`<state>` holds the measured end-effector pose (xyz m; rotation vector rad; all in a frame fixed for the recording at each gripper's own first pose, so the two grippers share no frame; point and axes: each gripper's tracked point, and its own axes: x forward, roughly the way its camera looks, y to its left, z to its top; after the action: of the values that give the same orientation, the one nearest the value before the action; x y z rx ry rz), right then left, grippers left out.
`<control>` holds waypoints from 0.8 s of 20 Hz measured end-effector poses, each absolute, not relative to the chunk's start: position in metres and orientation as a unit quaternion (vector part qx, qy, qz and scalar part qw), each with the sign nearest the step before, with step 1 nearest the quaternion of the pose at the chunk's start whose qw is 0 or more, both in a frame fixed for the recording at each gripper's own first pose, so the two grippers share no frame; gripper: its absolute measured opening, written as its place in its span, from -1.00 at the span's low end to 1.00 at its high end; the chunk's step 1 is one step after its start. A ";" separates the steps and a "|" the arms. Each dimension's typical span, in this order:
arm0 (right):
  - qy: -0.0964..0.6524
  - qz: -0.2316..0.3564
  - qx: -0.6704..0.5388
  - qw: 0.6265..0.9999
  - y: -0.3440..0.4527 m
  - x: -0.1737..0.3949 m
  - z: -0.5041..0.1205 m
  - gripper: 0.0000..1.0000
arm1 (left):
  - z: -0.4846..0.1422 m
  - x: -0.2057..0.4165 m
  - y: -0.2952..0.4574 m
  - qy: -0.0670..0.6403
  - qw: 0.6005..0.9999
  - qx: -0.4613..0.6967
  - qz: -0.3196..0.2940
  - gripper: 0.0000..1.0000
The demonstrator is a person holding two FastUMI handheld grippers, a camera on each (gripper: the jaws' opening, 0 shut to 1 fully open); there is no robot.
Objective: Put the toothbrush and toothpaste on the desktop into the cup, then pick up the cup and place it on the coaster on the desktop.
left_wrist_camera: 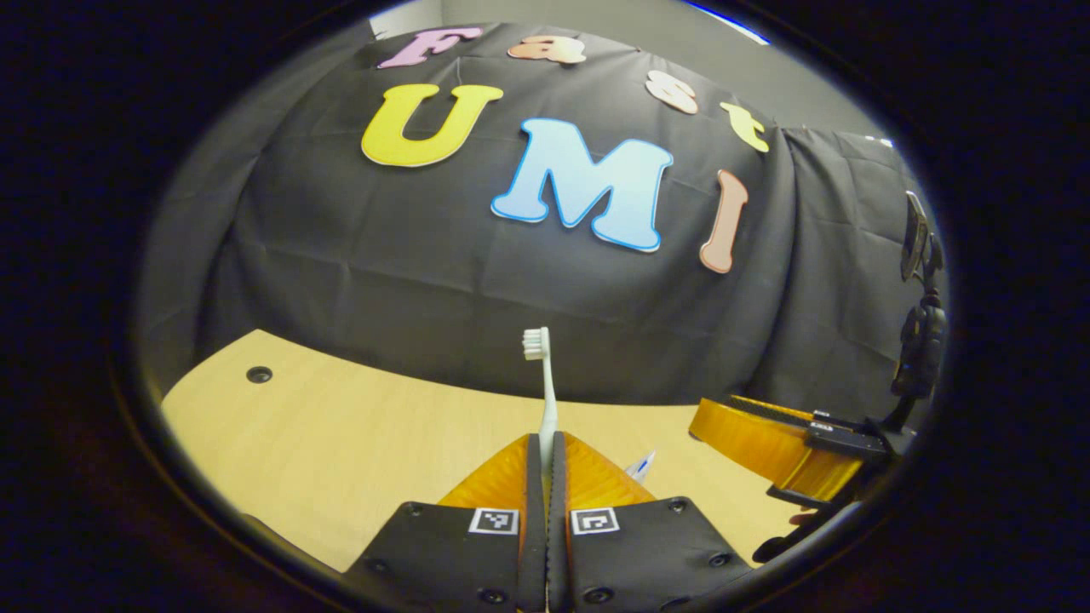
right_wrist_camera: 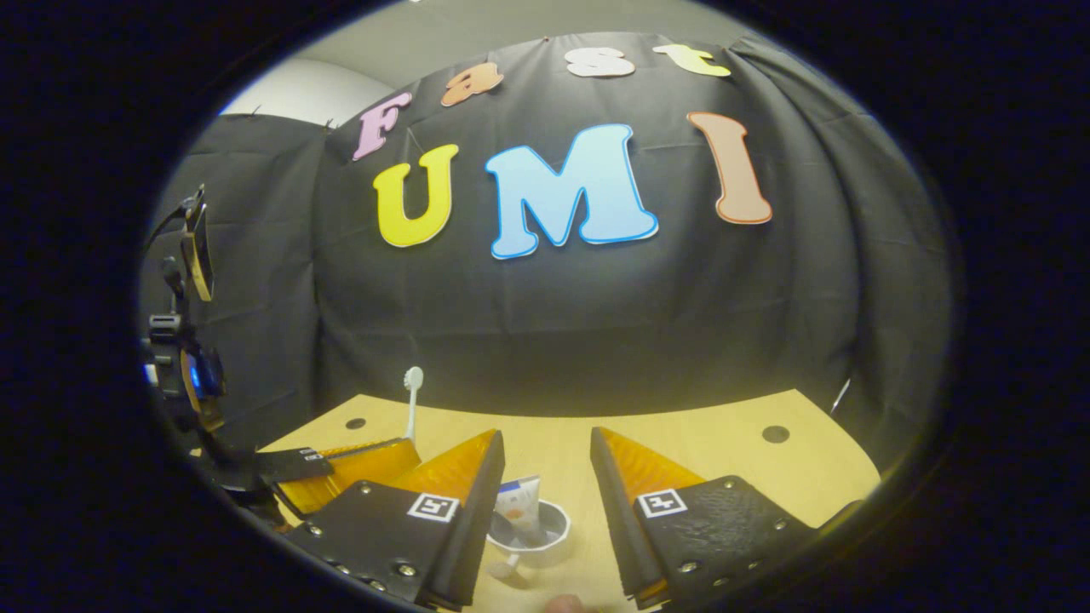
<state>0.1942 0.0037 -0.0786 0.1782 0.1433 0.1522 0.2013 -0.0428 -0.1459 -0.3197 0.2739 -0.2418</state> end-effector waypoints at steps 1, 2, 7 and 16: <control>0.073 0.072 0.091 0.991 -0.002 0.190 -0.076 0.18 | -0.143 0.206 -0.047 0.127 0.970 -0.165 -0.124 -0.84; 0.073 0.069 0.093 0.991 -0.007 0.185 -0.074 0.18 | -0.142 0.208 -0.051 0.119 0.970 -0.170 -0.130 -0.84; 0.086 0.056 0.088 0.991 -0.029 0.155 -0.074 0.18 | -0.139 0.224 -0.066 0.092 0.963 -0.209 -0.142 -0.84; 0.132 0.058 0.111 0.983 -0.043 0.120 -0.095 0.18 | -0.167 0.234 -0.084 0.075 0.961 -0.229 -0.136 -0.84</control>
<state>0.1202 -0.0430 -0.0951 0.2225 0.2651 0.1174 0.2336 -0.0844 -0.1668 -0.4633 0.1511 -0.2756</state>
